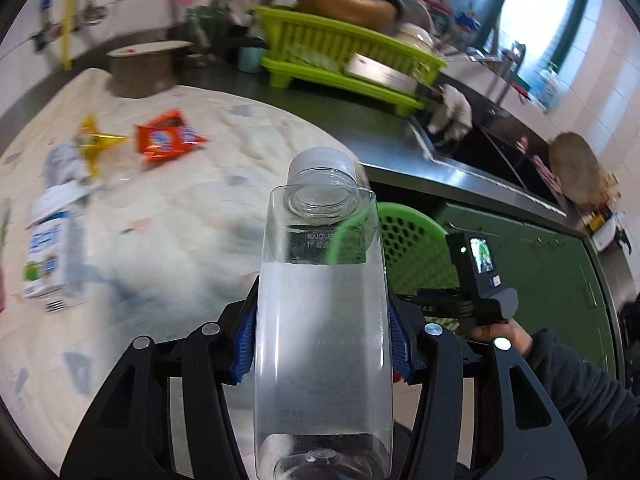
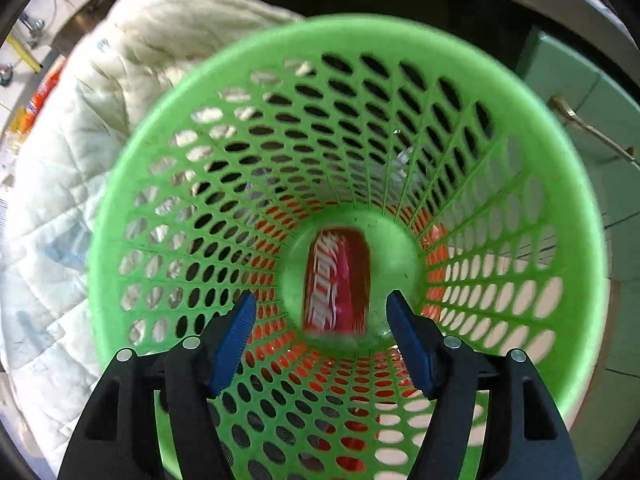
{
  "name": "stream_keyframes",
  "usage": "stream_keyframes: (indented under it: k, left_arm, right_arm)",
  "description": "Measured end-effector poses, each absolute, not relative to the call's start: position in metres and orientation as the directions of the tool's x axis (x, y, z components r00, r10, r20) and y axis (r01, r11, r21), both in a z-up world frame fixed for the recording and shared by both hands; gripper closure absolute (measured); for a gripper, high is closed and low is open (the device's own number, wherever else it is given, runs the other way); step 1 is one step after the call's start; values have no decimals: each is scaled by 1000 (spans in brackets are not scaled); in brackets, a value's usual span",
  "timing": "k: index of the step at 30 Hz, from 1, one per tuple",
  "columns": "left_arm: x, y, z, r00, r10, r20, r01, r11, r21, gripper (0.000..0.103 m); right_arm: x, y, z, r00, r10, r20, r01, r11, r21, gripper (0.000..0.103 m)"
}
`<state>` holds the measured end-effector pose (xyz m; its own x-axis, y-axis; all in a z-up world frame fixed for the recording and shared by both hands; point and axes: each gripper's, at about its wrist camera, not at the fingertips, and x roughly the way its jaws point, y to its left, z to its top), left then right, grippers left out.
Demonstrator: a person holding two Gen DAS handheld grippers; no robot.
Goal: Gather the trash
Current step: 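Carry the can and bottle over the green basket and release both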
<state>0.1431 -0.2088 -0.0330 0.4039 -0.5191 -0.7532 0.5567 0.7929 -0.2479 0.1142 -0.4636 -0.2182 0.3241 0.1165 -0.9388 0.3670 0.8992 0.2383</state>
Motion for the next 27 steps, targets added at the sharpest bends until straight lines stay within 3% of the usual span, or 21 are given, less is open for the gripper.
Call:
stream_keyframes:
  k: [15,27]
  left_arm:
    - [154,-347,-103,241,-496,-835,622,738,-259,50]
    - [156,-390,-158,182,-410,-894,622,752,-218,49]
  right_arm:
    - [1,-490,-87,579,-16,-815,288,939,186,26]
    - [-36,-501,-87,615,-32,-788,311,928,204,25]
